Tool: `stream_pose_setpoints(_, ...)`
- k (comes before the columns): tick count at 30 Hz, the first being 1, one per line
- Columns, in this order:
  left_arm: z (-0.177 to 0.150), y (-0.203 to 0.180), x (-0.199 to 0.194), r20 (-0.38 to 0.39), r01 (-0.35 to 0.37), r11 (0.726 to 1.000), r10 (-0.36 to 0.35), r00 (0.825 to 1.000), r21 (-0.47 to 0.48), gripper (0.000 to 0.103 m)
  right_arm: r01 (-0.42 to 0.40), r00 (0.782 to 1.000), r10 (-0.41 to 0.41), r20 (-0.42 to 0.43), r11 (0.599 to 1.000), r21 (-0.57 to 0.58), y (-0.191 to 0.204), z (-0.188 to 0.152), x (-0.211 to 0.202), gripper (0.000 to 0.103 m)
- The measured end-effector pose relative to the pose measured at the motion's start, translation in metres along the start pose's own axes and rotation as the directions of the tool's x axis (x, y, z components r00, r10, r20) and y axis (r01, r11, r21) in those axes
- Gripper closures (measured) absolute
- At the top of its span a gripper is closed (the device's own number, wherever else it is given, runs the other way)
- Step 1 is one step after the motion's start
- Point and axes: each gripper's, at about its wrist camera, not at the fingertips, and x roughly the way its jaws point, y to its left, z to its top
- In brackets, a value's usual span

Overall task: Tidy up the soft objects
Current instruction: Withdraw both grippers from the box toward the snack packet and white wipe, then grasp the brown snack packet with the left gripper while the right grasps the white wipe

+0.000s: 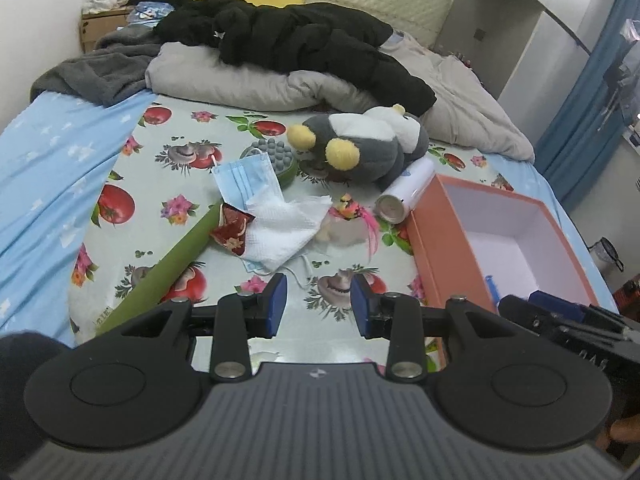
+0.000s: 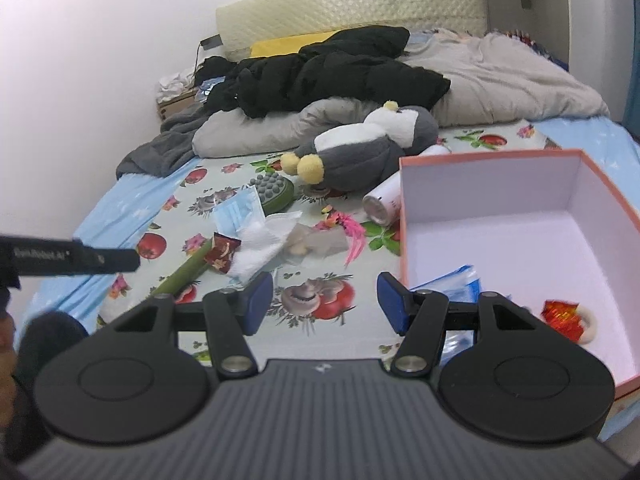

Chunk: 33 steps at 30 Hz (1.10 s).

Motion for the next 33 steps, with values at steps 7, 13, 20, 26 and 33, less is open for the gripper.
stream_pose_setpoints(7, -0.013, 0.036, 0.015, 0.006, 0.005, 1.000, -0.005, 1.000, -0.025, 0.063, -0.013, 1.000, 0.013, -0.011, 1.000, 0.007, 0.022, -0.016, 0.018, 0.043)
stream_pose_setpoints(13, -0.026, 0.057, 0.028, -0.010, -0.016, 0.999, 0.015, 1.000, -0.047, 0.063, -0.039, 0.999, 0.039, -0.027, 0.999, 0.013, 0.035, -0.024, 0.028, 0.043)
stream_pose_setpoints(20, -0.034, 0.066, 0.046, -0.018, -0.032, 0.998, 0.031, 0.999, -0.056, 0.063, -0.050, 0.997, 0.050, -0.061, 0.999, 0.000, 0.039, -0.029, 0.043, 0.043)
stream_pose_setpoints(26, -0.025, 0.071, 0.072, -0.006, -0.048, 0.997, 0.048, 0.999, -0.052, 0.063, -0.074, 0.995, 0.075, -0.073, 0.997, 0.007, 0.041, -0.028, 0.065, 0.043)
stream_pose_setpoints(33, -0.004, 0.084, 0.119, 0.011, -0.080, 0.996, 0.080, 0.997, -0.035, 0.063, -0.129, 0.987, 0.135, -0.082, 0.989, 0.074, 0.043, -0.016, 0.113, 0.043)
